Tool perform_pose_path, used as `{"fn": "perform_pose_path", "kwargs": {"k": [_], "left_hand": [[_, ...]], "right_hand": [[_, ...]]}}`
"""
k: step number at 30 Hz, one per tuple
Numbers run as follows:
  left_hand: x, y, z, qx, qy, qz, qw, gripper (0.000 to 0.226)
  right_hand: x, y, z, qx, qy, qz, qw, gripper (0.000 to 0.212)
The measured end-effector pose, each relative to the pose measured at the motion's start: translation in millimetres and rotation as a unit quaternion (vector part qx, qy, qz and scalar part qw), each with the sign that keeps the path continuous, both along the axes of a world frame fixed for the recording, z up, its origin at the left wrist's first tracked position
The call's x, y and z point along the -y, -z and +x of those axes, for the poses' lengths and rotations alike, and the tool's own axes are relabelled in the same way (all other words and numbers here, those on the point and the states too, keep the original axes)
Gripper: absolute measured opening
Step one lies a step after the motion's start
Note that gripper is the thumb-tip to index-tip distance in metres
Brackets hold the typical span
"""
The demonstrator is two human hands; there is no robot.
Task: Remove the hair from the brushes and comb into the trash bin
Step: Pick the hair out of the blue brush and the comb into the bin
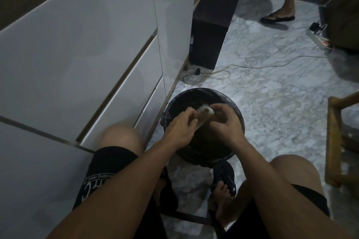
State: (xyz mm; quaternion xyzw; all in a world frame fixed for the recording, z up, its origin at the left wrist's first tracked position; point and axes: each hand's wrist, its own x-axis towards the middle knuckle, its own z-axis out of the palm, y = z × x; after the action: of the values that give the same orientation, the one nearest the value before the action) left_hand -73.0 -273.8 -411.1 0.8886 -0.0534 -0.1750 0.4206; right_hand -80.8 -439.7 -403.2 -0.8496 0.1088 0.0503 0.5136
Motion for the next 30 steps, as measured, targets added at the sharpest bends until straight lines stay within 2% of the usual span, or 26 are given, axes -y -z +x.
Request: {"fn": "perform_pose_path", "kwargs": {"k": [1,3,6,13,15,18,21,23,25,27,30], "left_hand": [[-0.1,-0.9,-0.1,0.000,0.002,0.001,1.000,0.006],[-0.4,-2.0,-0.2,0.001,0.005,0.006,1.000,0.005],[-0.5,-3.0,-1.1,0.007,0.005,0.016,1.000,0.005],[-0.6,-5.9,-3.0,0.015,-0.006,0.010,1.000,0.012],[-1.2,-6.0,-3.5,0.013,-0.007,0.009,1.000,0.014],[-2.4,-6.0,-2.6,0.007,-0.012,0.003,1.000,0.024],[-2.4,-3.8,-0.7,0.000,-0.023,0.008,1.000,0.046],[-2.1,-0.5,-0.3,-0.018,-0.037,0.004,0.999,0.059],[-1.8,3.9,0.4,-0.042,-0.048,0.002,0.998,0.065],[-1.0,5.2,0.2,-0.052,-0.053,-0.010,0.997,0.069],[0.8,0.5,0.6,-0.068,-0.086,-0.053,0.993,0.080]], "right_hand": [[-0.7,1.5,-0.5,0.009,-0.023,-0.013,1.000,0.042],[-1.6,5.2,-0.6,0.026,-0.032,-0.063,0.997,0.028],[0.0,5.3,1.7,0.034,0.017,-0.092,0.995,0.009],[10.4,2.9,6.4,-0.001,0.200,-0.008,0.980,0.015],[12.6,4.0,7.5,-0.008,0.225,0.004,0.974,0.017],[14.1,6.0,6.5,-0.026,0.153,-0.011,0.988,0.022],[8.4,2.7,2.8,-0.001,0.024,-0.016,1.000,0.041],[3.0,2.7,1.5,0.022,-0.023,-0.034,0.999,0.044],[-0.8,4.5,0.7,0.034,-0.018,-0.066,0.997,0.031],[-0.5,5.5,1.2,0.039,0.028,-0.071,0.996,0.019],[2.7,5.3,2.9,0.036,0.076,-0.057,0.995,0.019]]}}
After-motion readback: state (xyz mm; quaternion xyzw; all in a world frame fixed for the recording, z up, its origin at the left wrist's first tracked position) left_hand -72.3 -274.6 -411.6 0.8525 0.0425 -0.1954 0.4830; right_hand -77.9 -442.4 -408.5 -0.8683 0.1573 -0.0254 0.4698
